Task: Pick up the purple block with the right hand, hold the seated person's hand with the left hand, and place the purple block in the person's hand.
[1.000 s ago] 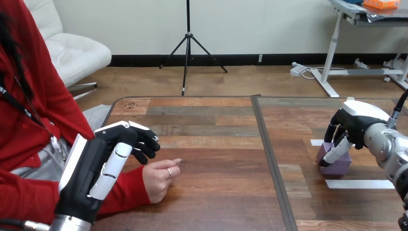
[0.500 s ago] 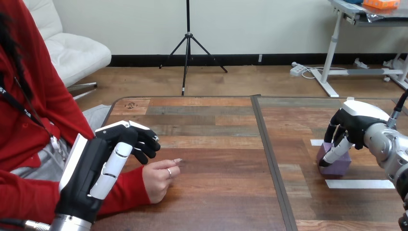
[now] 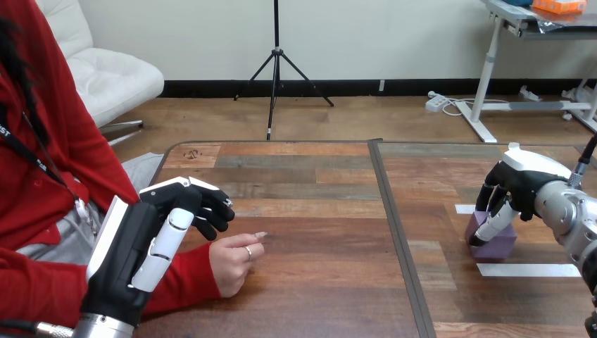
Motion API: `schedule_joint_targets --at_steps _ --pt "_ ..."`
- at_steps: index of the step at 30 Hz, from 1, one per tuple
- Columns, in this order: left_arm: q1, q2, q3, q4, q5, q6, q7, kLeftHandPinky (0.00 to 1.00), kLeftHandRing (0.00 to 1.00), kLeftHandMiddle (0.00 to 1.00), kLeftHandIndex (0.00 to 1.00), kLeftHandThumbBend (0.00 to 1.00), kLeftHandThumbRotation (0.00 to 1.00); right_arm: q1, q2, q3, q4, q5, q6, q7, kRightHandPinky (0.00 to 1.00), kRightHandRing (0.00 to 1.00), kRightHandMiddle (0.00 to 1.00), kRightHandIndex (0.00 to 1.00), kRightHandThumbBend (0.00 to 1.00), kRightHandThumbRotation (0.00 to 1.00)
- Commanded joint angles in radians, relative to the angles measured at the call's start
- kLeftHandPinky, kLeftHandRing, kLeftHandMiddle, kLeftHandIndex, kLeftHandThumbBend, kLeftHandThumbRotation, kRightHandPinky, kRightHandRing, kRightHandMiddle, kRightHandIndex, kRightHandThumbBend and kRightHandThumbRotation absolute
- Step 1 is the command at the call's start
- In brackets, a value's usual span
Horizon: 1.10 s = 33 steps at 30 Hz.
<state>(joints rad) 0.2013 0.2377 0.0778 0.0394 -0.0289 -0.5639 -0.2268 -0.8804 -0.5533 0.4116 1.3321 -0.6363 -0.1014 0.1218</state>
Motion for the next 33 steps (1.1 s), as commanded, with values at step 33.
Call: schedule_joint_targets --at_steps 33 --pt "-0.045 0.012 0.013 -0.016 -0.010 -0.025 -0.005 0.40 0.49 0.52 0.49 0.56 1.00 -0.056 -0.015 0.004 -0.018 0.002 0.032 0.065 0.54 0.66 0.71 0.70 0.84 0.17"
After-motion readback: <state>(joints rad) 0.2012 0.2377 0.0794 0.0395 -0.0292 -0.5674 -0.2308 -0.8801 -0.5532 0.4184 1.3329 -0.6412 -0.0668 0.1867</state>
